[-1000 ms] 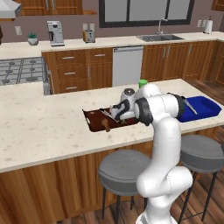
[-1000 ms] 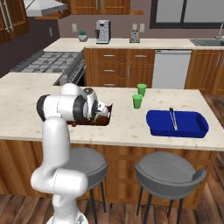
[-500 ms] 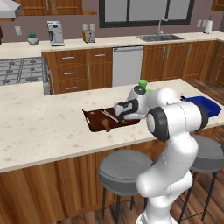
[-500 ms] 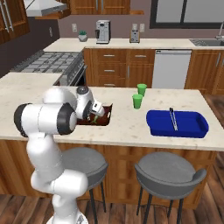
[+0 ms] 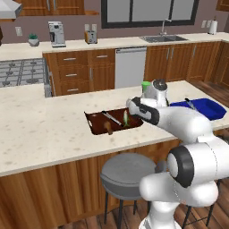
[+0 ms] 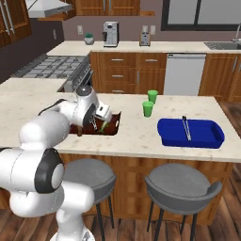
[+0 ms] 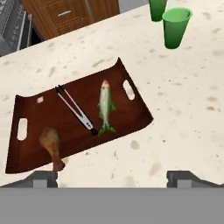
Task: Gather the sweet potato and mushroom from the fridge and place them on a tray on the dining counter. Then gather the chicken drumstick and fish from the fridge and place them on the other tray.
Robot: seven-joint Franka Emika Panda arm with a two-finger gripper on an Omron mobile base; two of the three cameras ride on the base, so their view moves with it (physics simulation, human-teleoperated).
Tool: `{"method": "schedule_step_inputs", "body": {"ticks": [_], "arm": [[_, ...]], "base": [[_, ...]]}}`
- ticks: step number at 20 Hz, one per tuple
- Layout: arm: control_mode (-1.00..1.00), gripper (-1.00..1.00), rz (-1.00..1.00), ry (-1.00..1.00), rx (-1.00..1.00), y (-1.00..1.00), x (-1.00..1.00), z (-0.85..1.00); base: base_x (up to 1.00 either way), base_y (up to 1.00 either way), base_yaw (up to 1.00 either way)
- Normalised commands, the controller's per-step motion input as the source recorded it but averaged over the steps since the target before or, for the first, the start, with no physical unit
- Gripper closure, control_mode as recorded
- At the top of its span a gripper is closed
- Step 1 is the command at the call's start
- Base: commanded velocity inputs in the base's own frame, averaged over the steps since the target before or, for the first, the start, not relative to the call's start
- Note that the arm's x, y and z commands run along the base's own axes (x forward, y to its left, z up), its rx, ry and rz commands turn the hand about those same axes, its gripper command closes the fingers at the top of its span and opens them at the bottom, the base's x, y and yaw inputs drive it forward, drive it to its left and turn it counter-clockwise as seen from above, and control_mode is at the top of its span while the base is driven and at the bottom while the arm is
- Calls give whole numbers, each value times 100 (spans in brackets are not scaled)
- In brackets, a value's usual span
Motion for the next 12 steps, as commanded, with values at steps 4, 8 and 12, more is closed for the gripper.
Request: {"method": "schedule_step_inputs", "body": {"ticks": [4,8,12], "arm": [[-100,-100,0,5,0,-7,-75,98],[-100,-100,0,5,0,-2,-91,73],[-100,-100,0,4,0,0,-98,59]], "base": [[0,0,0],[0,0,0],[0,0,0]]}}
